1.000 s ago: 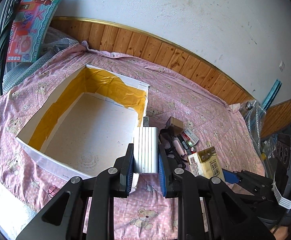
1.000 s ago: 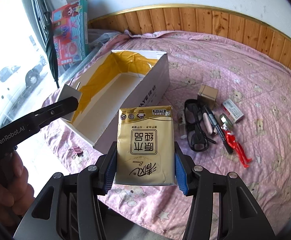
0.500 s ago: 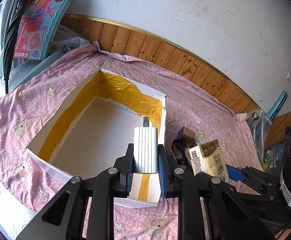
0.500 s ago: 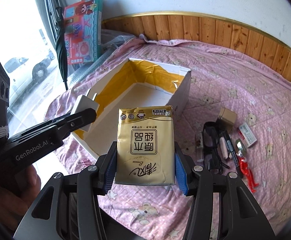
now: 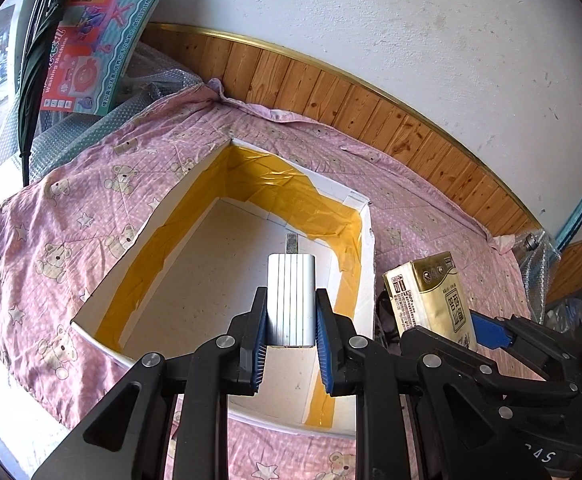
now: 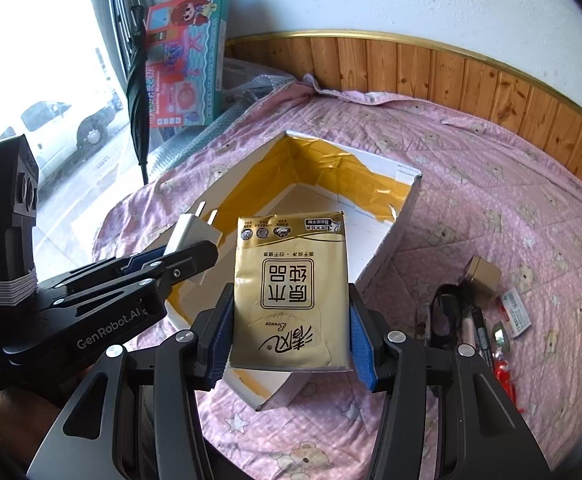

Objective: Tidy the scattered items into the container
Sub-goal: 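Carry the tissue pack and charger over to the yellow-lined white box with both tools, then lower both items into the box and open both tools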

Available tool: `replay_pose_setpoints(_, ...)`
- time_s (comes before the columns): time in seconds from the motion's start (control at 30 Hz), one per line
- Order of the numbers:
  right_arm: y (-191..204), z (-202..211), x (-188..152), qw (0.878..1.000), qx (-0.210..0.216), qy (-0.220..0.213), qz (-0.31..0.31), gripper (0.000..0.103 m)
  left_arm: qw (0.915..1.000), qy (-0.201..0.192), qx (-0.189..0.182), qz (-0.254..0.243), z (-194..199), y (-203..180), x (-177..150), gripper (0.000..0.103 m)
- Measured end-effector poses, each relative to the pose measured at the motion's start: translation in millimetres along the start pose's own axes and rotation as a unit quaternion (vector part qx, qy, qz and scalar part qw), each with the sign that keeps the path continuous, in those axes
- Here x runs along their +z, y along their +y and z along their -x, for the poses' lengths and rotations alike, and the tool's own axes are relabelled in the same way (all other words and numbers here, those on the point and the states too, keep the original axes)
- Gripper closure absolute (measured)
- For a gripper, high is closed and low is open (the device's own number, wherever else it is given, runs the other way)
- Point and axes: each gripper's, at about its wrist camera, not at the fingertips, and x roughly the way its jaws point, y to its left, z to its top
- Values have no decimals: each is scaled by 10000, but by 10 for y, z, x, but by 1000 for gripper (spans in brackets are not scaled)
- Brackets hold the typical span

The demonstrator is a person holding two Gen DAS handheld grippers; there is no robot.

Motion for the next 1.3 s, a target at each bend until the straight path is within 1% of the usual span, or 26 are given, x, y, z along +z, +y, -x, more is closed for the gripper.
replay_pose_setpoints(0.13,38,-100,90,10000,69,25,47,50,9999,46,36,116,-60,106,50,81)
replay_pose_setpoints(0.3,87,-263,182,9994,316,144,61,50,9996,122,94,240,-125,237,95,81)
replay_pose_setpoints(0.5,118,-515,221,9978,522,398,68,50,9989,336,293,169,-251,300,125,81)
replay_pose_setpoints(0.67,99,-673,181,9967,571,571,49,50,9974,516,501,17,-355,335,114,81)
replay_pose_setpoints(0.87,79,-829,122,9956,568,744,47,50,9954,682,656,-119,-470,393,84,81)
replay_pose_setpoints(1.1,43,-957,68,9941,593,903,31,50,9937,855,713,-150,-589,461,49,81)
replay_pose_setpoints(1.3,46,-982,57,9936,627,934,25,50,9931,928,710,-130,-636,490,35,81)
